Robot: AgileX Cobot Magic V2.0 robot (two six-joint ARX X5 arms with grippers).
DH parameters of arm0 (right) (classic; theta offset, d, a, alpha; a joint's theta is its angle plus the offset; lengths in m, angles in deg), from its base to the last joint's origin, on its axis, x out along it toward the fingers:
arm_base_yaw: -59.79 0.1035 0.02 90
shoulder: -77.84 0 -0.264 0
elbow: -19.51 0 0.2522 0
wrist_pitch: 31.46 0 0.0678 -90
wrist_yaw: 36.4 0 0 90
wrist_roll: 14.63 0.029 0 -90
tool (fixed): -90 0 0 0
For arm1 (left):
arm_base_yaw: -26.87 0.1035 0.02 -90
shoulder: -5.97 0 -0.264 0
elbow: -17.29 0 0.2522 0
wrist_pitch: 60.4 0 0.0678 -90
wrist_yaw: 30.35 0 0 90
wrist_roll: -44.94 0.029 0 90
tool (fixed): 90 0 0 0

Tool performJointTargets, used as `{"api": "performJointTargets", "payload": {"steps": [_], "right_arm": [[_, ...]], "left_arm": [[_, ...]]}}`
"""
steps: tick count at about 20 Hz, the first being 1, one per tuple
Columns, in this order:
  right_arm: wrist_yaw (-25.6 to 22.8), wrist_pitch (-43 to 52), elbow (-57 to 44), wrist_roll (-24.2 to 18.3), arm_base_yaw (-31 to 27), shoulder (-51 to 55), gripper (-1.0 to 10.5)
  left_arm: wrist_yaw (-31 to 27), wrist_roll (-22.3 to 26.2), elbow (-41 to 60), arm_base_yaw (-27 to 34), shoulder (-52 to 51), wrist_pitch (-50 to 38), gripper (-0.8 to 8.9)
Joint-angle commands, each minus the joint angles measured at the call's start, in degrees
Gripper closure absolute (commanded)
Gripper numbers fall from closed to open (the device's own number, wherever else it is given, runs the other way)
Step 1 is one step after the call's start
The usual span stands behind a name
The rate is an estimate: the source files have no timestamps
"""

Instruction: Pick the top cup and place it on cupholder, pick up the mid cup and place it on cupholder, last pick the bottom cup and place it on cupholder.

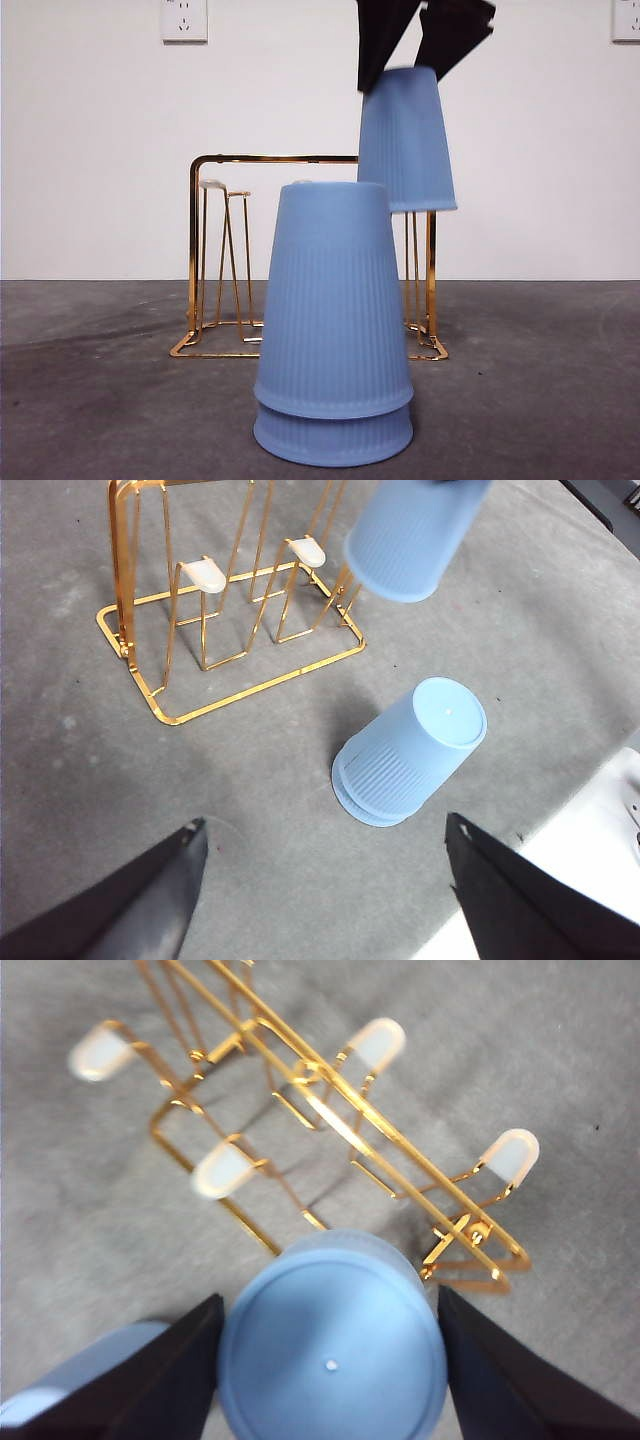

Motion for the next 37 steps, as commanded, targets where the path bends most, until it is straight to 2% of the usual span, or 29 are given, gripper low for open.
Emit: {"api": "performJointTargets", "payload": {"steps": [1,11,14,18,21,25,29,33,37], "right_arm": [[0.63,2.25,-0.68,-0.31,0.13,-1.36,8.0],[2.12,15.23,-14.32,2.82,-1.01,-1.49,7.9],[2.12,17.05,-16.33,3.04,-1.09,-1.49,6.8],[2.1,17.11,-16.59,3.17,-1.18,-1.29,6.0],[2.03,17.11,-16.48,3.13,-1.2,0.17,5.5],[1.44,16.28,-16.48,3.15,-1.2,5.55,5.5],[1.77,10.8,-16.48,3.15,-0.87,14.19,5.5],[4.17,6.73,-17.97,3.15,-0.04,23.21,5.5],[5.18,8.52,-27.52,4.98,0.46,34.16,5.5]], "left_arm": [[0.28,-0.02,-1.53,-0.31,0.26,-0.63,4.38],[0.28,-0.02,-1.53,-0.31,0.26,-0.63,4.38],[0.26,-0.02,-1.53,-0.31,0.26,-0.63,4.37],[0.28,-0.04,-1.53,-0.31,0.26,-0.63,4.31],[0.28,-0.04,-1.53,-0.31,0.26,-0.66,3.57],[0.28,-0.07,-1.53,-0.57,0.33,-0.7,3.41],[0.28,-1.42,-1.7,-2.05,1.53,-1.53,3.41],[-0.66,-3.15,-2.75,-6.54,5.14,-4.52,3.42],[-5.01,-4.07,-5.01,-13.18,10.49,-7.72,3.42]]}}
